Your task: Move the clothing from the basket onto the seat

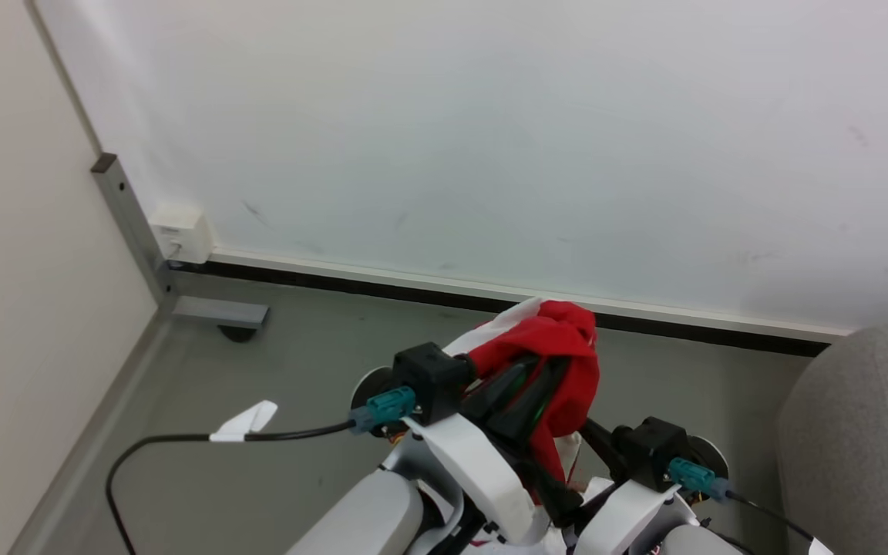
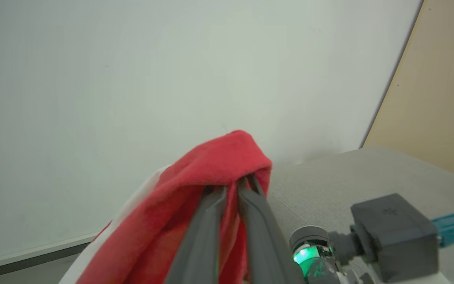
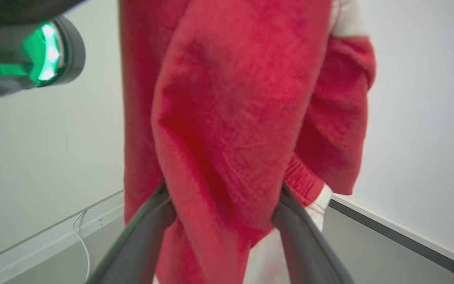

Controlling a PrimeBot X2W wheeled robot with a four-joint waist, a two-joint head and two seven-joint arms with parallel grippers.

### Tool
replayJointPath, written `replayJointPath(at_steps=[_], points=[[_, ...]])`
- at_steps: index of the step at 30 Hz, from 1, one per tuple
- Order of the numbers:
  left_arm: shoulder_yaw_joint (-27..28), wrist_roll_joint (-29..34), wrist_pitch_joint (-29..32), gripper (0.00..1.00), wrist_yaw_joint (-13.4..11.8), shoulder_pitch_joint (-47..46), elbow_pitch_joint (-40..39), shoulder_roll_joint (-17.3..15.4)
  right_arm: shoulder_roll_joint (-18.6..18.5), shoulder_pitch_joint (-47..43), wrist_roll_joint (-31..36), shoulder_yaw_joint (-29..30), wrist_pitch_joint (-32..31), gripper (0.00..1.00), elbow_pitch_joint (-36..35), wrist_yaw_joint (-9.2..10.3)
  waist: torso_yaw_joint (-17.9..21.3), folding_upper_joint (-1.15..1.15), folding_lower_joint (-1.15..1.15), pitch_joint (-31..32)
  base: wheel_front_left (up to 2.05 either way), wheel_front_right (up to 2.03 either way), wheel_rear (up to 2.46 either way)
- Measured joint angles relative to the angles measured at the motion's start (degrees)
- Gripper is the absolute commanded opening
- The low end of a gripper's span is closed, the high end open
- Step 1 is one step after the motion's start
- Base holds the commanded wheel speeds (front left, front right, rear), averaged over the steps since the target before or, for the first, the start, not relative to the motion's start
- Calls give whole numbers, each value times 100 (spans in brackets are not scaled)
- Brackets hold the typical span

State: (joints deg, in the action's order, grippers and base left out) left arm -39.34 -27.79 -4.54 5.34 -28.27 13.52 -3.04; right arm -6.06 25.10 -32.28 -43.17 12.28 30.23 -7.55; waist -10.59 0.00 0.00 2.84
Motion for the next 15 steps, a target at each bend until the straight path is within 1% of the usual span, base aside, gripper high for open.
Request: replayJointPath(at_steps=[3,4,5,11,15], points=[[-122,-84,23,0,-10,-1,-56,7,86,131,-3,-7,119,100,274,0,-116,0,0,3,0,0,0],[-155,-104,42,0,-16,-1,-59,9,105,166,1,10,151,43,333,0,-141,0,0,3,0,0,0],[-179,-110,44,0,-34,-1,-59,11,121,193,-1,14,194,0,348,0,-159,0,0,1,0,0,0],[-198,-163,43,0,-100,-1,8,8,196,207,-69,0,252,0,433,0,-162,0,0,-20,0,0,0],[-164,-164,36,0,-152,-1,57,-53,199,177,-99,148,269,0,358,0,-81,0,0,-22,0,0,0]])
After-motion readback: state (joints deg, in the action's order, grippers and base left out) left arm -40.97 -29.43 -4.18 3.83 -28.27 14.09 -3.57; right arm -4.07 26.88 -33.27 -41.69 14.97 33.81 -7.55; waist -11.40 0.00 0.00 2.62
